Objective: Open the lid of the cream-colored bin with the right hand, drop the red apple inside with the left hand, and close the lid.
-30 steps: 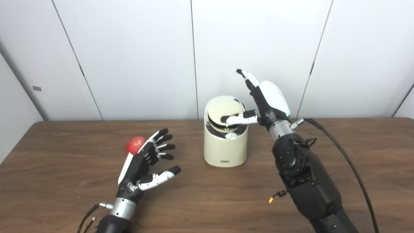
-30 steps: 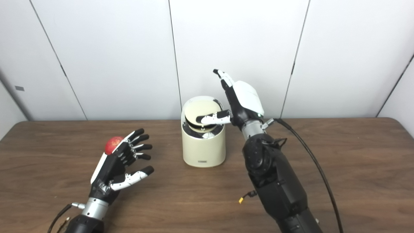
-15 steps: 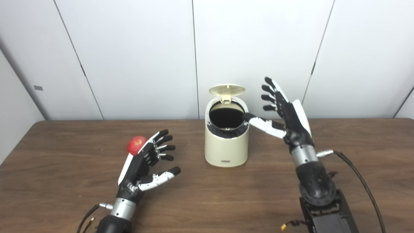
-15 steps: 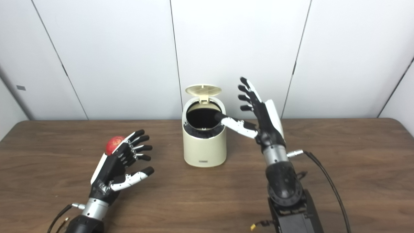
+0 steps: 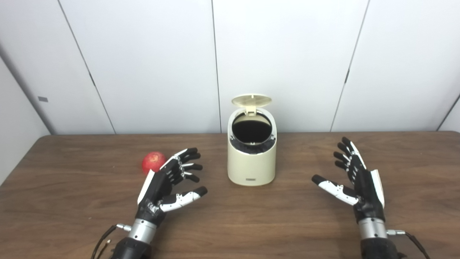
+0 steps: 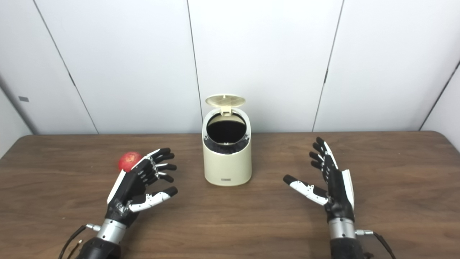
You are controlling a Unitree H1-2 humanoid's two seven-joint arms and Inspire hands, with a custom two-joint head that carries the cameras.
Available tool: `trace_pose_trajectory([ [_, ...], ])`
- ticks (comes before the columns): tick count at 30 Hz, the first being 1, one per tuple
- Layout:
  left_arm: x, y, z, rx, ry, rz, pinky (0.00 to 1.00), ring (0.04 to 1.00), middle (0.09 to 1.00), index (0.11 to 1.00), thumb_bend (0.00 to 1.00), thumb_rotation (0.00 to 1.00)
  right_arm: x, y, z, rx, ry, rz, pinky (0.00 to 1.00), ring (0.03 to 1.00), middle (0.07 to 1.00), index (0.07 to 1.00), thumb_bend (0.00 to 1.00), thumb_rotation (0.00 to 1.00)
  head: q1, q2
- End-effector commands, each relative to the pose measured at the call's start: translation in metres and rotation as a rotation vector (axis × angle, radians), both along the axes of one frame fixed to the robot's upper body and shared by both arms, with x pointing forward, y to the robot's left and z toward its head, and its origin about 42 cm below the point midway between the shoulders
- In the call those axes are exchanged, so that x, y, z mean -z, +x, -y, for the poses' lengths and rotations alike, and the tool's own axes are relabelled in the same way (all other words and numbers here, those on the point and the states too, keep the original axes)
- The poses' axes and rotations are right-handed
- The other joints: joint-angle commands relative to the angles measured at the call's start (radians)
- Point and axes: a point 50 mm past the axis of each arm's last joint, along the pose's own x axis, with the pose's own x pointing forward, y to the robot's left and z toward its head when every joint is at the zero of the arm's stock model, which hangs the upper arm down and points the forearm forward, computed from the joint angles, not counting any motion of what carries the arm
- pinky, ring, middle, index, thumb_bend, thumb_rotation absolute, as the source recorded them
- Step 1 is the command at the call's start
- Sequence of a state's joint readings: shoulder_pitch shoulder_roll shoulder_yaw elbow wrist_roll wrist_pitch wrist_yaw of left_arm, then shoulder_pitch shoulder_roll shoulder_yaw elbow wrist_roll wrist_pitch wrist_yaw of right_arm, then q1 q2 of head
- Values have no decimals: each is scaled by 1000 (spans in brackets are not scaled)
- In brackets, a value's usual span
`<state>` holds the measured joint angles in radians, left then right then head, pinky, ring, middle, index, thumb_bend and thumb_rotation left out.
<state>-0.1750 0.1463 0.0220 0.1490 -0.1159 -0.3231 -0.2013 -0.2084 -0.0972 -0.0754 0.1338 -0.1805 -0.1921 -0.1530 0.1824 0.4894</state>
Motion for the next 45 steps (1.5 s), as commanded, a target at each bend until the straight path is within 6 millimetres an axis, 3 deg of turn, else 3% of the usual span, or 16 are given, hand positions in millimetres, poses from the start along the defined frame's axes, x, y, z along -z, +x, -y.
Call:
trace_pose_trajectory([
  [1, -25, 5, 1, -17, -30, 81, 547, 686, 782, 794, 670, 122, -26, 3, 3, -8, -10, 112, 773, 836, 898, 910, 800, 291, 13, 0],
  [4, -39, 4, -4, -77, -35, 118, 515, 622, 723, 729, 675, 136, -32, -1, 4, -19, -18, 117, 754, 835, 903, 914, 760, 247, 70, -11],
  [11, -59, -1, -17, -172, -1, 196, 489, 600, 701, 729, 688, 157, -43, -5, 6, -35, -10, 99, 694, 803, 876, 875, 744, 201, 120, -25],
  [16, -65, -2, -27, -267, 59, 206, 493, 597, 693, 737, 681, 53, -56, -10, 0, -41, 1, 101, 625, 760, 848, 840, 749, 176, 119, -23],
  [20, -72, -1, -42, -355, 76, 189, 420, 561, 690, 732, 727, 146, -63, -14, -4, -41, -1, 94, 620, 756, 842, 830, 740, 140, 121, -24],
  [26, -79, 3, -67, -462, 132, 153, 578, 614, 704, 730, 762, 106, -69, -15, -9, -43, -5, 92, 607, 750, 828, 835, 729, 113, 126, -22],
  [29, -80, 9, -75, -473, 146, 137, 579, 625, 710, 736, 785, 97, -72, -16, -11, -50, -1, 96, 609, 753, 829, 831, 723, 106, 122, -23],
  [38, -72, 24, -85, -511, 228, 110, 672, 786, 803, 792, 849, 113, -76, -18, -16, -54, -14, 96, 614, 772, 846, 843, 689, 51, 116, -20],
  [45, -58, 33, -85, -504, 342, 36, 765, 848, 845, 834, 857, 139, -81, -21, -19, -60, -21, 90, 625, 780, 856, 857, 660, 8, 105, -16],
])
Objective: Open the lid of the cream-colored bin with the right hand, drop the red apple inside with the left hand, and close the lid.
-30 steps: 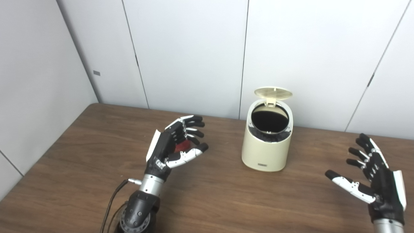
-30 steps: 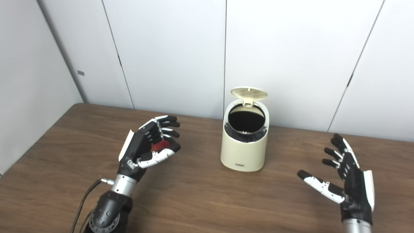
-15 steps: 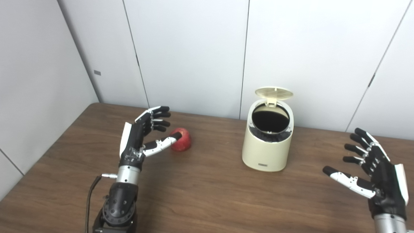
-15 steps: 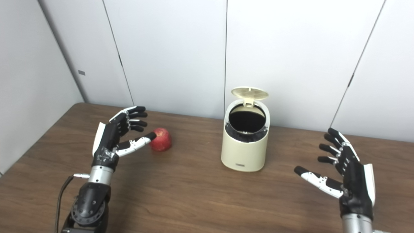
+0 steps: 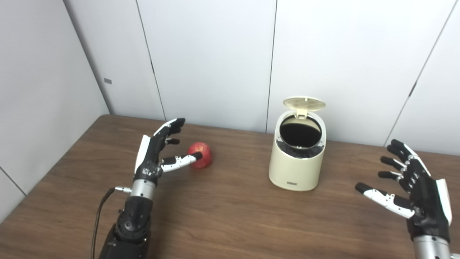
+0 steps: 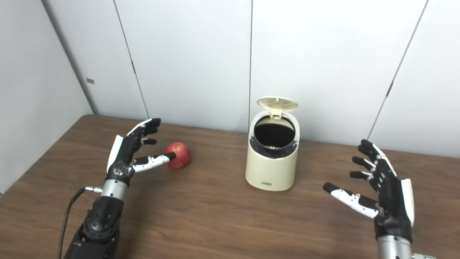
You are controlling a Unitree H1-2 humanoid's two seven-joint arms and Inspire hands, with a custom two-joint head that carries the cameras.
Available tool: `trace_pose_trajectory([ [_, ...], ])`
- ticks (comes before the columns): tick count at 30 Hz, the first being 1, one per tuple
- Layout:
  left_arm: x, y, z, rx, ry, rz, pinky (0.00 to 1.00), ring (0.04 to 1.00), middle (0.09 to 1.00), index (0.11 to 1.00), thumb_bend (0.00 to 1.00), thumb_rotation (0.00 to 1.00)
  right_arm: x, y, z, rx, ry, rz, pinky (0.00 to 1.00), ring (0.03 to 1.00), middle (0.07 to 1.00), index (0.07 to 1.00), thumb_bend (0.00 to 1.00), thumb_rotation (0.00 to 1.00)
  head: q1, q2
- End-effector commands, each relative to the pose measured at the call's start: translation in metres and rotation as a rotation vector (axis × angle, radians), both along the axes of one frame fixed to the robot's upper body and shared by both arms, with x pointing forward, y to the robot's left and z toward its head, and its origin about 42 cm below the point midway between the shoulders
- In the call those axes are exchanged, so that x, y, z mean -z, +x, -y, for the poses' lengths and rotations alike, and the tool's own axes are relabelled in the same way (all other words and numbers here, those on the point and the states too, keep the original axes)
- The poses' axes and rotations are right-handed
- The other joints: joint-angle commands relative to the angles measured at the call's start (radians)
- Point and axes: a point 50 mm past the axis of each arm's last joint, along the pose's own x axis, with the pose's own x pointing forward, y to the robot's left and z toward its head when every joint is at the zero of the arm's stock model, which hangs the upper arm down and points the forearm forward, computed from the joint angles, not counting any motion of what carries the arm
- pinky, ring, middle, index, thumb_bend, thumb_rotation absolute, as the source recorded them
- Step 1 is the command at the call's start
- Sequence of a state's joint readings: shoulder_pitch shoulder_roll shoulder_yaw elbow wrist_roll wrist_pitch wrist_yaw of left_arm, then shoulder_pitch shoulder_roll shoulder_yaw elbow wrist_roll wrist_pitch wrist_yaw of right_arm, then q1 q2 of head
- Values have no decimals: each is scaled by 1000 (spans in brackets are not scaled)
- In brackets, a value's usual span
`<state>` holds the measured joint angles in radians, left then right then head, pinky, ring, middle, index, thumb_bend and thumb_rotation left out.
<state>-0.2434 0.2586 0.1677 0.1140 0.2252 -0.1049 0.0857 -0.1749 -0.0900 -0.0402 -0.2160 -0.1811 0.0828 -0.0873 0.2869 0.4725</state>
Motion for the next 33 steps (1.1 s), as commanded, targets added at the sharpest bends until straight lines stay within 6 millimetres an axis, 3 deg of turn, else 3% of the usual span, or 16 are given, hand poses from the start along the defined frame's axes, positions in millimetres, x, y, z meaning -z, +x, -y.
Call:
trace_pose_trajectory([
  [1, -17, 14, 0, -5, 52, 44, 772, 850, 845, 835, 856, 140, -17, 2, -4, -13, -14, 58, 629, 782, 857, 859, 657, 8, -1, 2],
  [4, -9, 18, 4, 1, 95, -3, 763, 855, 855, 833, 871, 160, -18, 2, -5, -10, -18, 58, 670, 801, 870, 880, 644, 0, -3, 4],
  [10, 1, 26, 7, -7, 188, -60, 764, 843, 859, 842, 868, 158, -22, 0, -6, -10, -11, 58, 637, 780, 855, 860, 657, 1, -6, 4],
  [33, 24, 56, 24, 25, 206, -108, 693, 806, 838, 845, 824, 112, -18, -6, -4, -18, -35, 75, 672, 802, 877, 876, 639, 0, -37, 23],
])
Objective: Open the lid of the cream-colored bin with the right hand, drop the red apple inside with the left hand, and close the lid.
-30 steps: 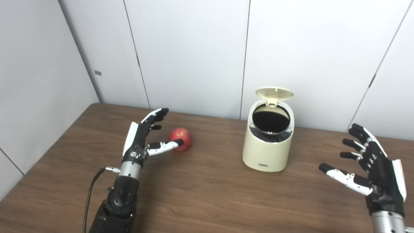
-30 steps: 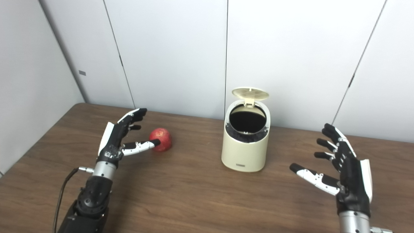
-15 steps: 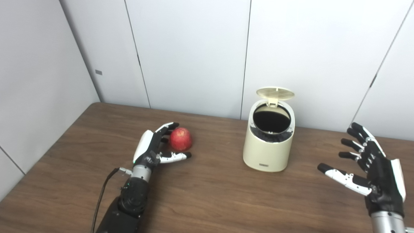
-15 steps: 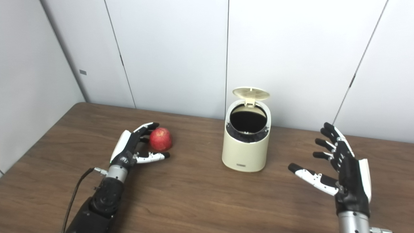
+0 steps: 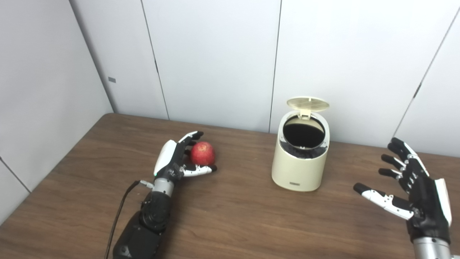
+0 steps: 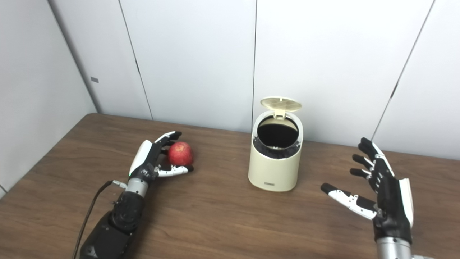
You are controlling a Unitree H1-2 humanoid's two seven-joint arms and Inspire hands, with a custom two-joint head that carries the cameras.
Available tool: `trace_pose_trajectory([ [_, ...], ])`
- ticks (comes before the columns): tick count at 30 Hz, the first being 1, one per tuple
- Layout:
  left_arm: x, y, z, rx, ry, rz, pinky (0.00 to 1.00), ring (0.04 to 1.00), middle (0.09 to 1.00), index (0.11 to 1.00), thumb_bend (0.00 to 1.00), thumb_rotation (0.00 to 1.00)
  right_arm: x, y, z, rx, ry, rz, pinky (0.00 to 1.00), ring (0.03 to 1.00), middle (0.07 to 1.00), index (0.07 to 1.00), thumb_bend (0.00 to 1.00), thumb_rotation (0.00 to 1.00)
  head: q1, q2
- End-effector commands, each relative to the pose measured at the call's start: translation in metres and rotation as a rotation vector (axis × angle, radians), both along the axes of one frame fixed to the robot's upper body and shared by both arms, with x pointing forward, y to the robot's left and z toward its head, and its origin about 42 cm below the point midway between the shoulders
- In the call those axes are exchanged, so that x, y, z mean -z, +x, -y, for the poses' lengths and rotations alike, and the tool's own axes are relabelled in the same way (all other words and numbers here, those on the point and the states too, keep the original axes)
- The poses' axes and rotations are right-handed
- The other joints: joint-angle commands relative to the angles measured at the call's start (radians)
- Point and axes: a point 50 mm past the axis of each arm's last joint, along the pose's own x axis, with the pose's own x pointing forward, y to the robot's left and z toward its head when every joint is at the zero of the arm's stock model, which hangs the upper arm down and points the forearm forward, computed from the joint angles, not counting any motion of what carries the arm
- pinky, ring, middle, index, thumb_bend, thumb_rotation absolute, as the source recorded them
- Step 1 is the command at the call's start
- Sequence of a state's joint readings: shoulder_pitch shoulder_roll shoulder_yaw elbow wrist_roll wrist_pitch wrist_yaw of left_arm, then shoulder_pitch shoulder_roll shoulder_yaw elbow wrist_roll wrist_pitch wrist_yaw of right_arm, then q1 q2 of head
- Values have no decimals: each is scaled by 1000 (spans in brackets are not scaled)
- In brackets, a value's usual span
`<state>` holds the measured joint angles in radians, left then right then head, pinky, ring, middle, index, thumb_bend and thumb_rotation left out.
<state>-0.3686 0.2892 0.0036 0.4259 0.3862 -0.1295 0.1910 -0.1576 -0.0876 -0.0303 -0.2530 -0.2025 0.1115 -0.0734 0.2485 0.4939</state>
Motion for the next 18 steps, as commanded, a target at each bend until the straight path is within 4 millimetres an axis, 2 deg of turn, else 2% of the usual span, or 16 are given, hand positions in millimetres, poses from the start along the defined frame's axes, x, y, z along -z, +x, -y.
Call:
trace_pose_trajectory([
  [1, -15, 13, 5, 20, 0, 47, 687, 801, 836, 845, 819, 107, -16, 1, -1, -11, -16, 85, 670, 801, 876, 874, 642, 0, 0, 3],
  [5, -11, 16, 10, 33, -32, 63, 659, 764, 816, 833, 794, 70, -17, 0, -2, -8, -15, 81, 672, 800, 873, 874, 651, 0, -5, 9],
  [7, -10, 17, 12, 29, -52, 74, 599, 696, 762, 798, 759, 14, -17, 0, -1, -6, -15, 84, 687, 807, 878, 878, 648, 0, -6, 11],
  [9, -8, 18, 14, 22, -44, 87, 513, 600, 668, 688, 719, 3, -17, 1, 0, -3, -16, 87, 680, 804, 876, 877, 651, 0, -6, 12],
  [10, -6, 18, 15, 17, -28, 90, 454, 502, 571, 589, 590, 1, -16, 1, 0, -1, -16, 88, 675, 801, 874, 876, 650, 0, -6, 12],
  [11, -5, 18, 16, 14, -11, 91, 414, 477, 537, 552, 534, 0, -17, 1, 0, 0, -16, 88, 669, 797, 872, 874, 650, 0, -6, 12],
  [14, -3, 17, 16, 7, 25, 83, 390, 459, 507, 489, 484, 0, -18, 1, 0, 0, -16, 91, 635, 778, 860, 866, 653, 0, -5, 17],
  [18, -2, 15, 15, -5, 60, 66, 389, 454, 503, 481, 478, 0, -18, 1, 1, -8, -9, 90, 662, 788, 868, 873, 639, 0, -4, 19],
])
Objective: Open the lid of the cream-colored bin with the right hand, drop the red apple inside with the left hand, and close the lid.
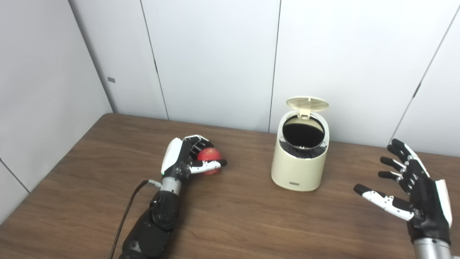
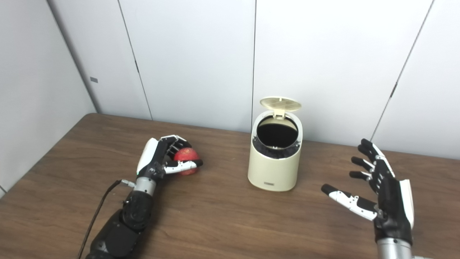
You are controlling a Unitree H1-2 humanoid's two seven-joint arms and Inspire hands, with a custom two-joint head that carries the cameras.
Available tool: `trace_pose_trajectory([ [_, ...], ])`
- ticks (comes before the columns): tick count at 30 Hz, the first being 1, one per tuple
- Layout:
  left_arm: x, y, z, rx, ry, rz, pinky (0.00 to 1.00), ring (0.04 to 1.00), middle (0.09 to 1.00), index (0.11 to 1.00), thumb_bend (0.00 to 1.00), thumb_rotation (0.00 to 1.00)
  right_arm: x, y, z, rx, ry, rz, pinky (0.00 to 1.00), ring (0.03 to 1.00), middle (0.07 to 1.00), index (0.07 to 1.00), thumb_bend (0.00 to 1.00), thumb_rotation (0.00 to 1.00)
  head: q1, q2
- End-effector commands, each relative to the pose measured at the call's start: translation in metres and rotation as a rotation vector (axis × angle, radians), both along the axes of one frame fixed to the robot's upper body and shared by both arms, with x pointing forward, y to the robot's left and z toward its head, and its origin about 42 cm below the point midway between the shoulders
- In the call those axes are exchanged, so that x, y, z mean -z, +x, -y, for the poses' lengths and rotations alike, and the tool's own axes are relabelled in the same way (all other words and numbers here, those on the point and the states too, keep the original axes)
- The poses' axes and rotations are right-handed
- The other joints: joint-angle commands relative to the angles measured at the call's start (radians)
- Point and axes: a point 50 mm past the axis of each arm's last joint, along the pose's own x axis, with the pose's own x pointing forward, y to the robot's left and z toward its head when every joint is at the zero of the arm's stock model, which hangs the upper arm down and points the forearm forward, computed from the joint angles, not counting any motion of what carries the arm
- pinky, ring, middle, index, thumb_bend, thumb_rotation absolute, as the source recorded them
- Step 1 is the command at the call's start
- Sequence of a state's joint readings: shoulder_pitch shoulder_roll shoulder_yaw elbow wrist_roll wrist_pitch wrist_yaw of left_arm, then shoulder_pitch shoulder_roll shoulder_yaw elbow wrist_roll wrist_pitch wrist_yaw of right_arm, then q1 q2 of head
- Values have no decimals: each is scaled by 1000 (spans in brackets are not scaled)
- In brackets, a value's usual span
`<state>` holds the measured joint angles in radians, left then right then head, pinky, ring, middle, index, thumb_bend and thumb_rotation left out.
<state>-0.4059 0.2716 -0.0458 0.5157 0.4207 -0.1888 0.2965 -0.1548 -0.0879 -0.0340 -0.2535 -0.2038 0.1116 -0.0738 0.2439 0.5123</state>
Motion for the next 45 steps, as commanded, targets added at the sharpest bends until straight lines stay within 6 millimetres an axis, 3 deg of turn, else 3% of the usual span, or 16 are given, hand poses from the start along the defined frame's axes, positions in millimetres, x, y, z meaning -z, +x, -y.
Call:
trace_pose_trajectory([
  [1, -10, 6, -1, 1, 43, 17, 392, 455, 502, 480, 478, 0, -18, 2, 0, -14, -7, 91, 667, 790, 871, 875, 637, 0, 1, 1],
  [10, -14, -2, -1, 21, 83, 36, 405, 465, 516, 458, 478, 0, -18, 2, -2, -5, -11, 87, 673, 790, 873, 876, 631, 0, -14, 3],
  [13, -25, -7, 5, 50, 90, 91, 399, 464, 516, 459, 478, 0, -14, 3, -1, -5, 1, 78, 727, 817, 885, 889, 633, 0, -33, -1],
  [16, -47, -13, 14, 90, 106, 164, 407, 467, 508, 462, 479, 0, -2, 8, 4, -10, 5, 76, 819, 862, 911, 912, 640, 0, -57, -7],
  [19, -78, -18, 28, 128, 118, 246, 412, 475, 508, 458, 479, 0, 14, 14, 11, -5, -10, 79, 824, 862, 916, 916, 668, 5, -83, -14],
  [25, -137, -24, 56, 223, 121, 424, 355, 468, 527, 465, 476, 0, 38, 25, 17, -6, -7, 82, 809, 852, 901, 900, 747, 182, -131, -34],
  [29, -158, -26, 68, 260, 110, 496, 347, 473, 534, 471, 475, 0, 43, 26, 16, -5, -20, 73, 793, 845, 896, 894, 777, 275, -155, -46],
  [32, -172, -25, 79, 286, 93, 555, 352, 477, 536, 473, 474, 0, 45, 26, 13, -5, -12, 69, 783, 844, 894, 891, 763, 232, -167, -55],
  [37, -184, -21, 97, 297, 82, 617, 347, 465, 536, 477, 474, 0, 47, 26, 12, -5, -9, 70, 783, 848, 900, 899, 744, 190, -179, -63],
  [45, -175, -8, 136, 353, 53, 667, 329, 463, 533, 493, 474, 0, 48, 25, 9, -2, -13, 71, 779, 848, 901, 906, 732, 186, -191, -64],
])
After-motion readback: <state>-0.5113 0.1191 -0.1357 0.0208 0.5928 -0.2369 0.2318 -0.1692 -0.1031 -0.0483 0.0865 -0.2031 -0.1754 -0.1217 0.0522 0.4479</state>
